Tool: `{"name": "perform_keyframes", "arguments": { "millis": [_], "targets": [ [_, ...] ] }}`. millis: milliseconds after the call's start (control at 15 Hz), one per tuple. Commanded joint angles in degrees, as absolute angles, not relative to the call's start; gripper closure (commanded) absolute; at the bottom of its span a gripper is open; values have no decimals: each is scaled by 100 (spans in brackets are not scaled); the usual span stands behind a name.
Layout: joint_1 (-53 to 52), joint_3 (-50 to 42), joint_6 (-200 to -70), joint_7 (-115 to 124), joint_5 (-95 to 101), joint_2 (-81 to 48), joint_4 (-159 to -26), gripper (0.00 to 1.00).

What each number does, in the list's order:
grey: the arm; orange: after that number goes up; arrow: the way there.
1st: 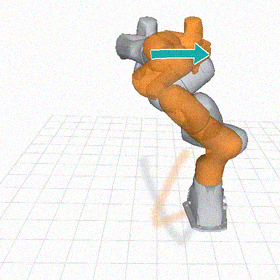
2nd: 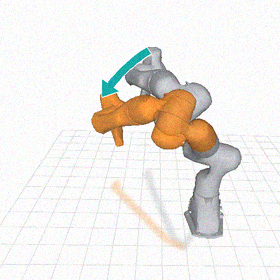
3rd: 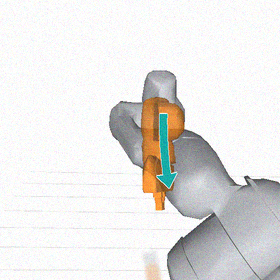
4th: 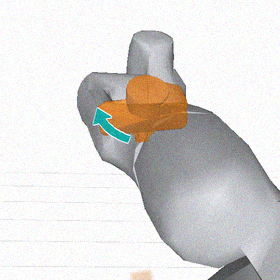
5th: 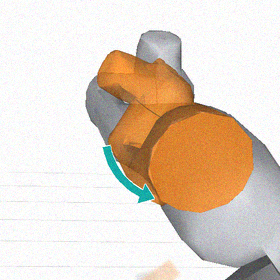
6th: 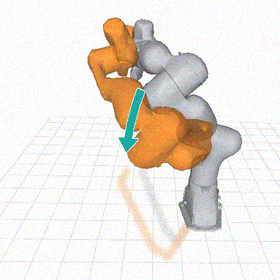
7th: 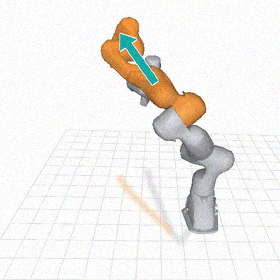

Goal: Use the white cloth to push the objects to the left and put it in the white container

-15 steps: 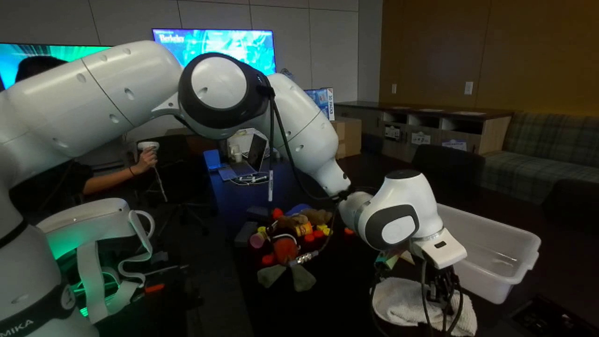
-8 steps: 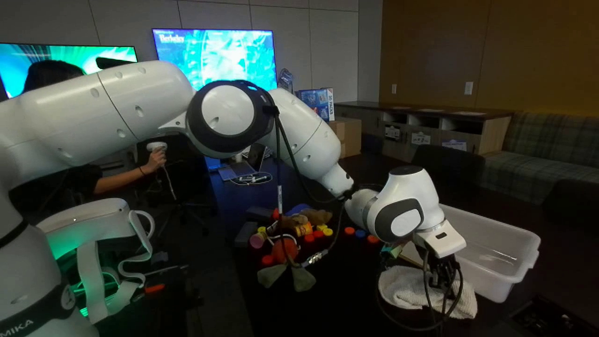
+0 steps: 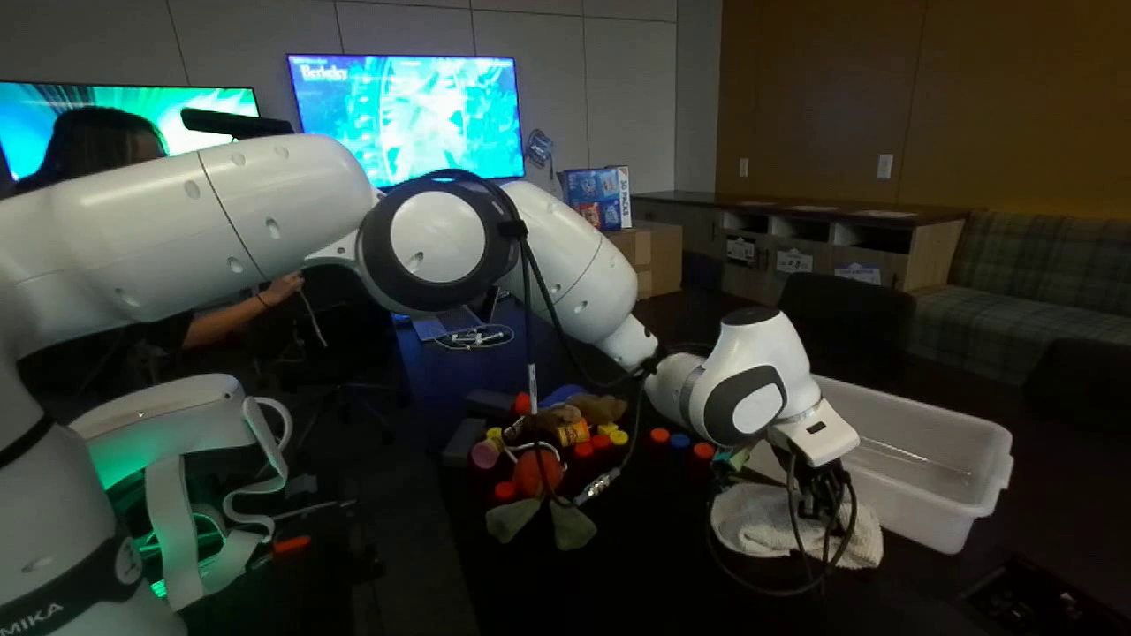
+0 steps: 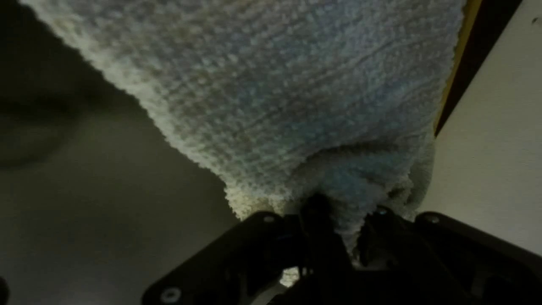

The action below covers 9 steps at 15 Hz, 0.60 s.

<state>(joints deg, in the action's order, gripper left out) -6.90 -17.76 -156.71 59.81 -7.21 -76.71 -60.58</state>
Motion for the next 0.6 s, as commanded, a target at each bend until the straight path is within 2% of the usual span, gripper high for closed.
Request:
{"name": "perform_keyframes", "arguments": {
  "millis": [0, 533],
  "targets": [
    [-972, -1565, -15987, 5946, -725, -7638, -6264, 93],
    [-1877, -998, -16813, 5868, -753, -6917, -7590, 93]
  ]
}}
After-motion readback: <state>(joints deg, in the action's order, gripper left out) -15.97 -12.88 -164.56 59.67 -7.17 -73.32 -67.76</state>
